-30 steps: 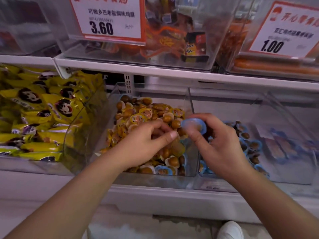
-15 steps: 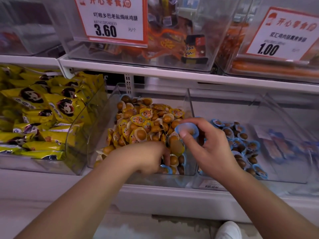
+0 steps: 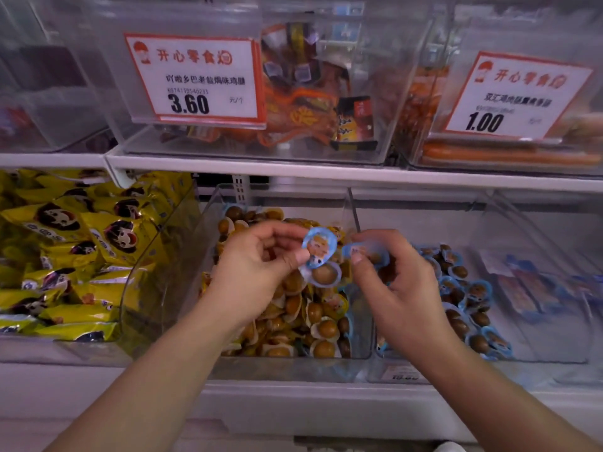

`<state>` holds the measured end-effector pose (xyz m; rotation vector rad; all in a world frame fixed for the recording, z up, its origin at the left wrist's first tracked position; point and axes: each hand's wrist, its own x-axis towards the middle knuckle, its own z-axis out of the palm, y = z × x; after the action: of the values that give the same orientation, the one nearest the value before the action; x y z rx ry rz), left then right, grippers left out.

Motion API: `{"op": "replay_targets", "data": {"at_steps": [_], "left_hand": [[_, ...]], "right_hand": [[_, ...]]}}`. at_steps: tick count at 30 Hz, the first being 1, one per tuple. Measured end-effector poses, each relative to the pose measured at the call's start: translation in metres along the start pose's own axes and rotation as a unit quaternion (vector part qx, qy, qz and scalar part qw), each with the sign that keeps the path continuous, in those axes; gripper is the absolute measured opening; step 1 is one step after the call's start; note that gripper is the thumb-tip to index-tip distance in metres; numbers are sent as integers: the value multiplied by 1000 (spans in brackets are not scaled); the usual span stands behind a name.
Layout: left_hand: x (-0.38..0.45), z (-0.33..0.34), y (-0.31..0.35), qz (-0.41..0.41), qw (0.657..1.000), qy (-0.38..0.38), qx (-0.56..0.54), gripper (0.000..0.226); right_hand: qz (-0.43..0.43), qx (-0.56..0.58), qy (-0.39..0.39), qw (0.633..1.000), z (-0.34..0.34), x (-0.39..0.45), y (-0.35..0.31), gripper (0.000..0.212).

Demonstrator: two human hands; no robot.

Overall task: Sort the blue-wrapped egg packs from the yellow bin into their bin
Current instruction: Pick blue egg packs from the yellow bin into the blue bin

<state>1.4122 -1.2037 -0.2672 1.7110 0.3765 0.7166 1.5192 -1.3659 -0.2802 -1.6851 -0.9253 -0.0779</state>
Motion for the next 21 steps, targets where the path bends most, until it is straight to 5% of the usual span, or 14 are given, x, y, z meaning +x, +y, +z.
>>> {"op": "replay_targets", "data": {"at_steps": [4,7,9,12,16,19,21], "left_hand": [[-9,15,29,99,987,123,-39,23],[-21,32,37,142,982,124,16,23],[-28,43,36,177,979,63,82,24],[-31,48,25,248,951,10,186,23],[-29,38,4,169,972,-9,164,25],[-17,34,-20,72,963,-86,244,16],[-12,36,-35,18,918,-205,339,12]], "right_hand": [[197,228,94,949,1,6,-21,13],[293,462,-56,835,-1,5,-36,39],[277,497,-124,813,-2,2,-38,52],[297,436,-32,849,-8,5,-30,39],[283,356,42,889,-28,14,-7,13],[269,194,16,943,-56,26,17,14],[286,76,-38,955,-77,30,38,14]]}}
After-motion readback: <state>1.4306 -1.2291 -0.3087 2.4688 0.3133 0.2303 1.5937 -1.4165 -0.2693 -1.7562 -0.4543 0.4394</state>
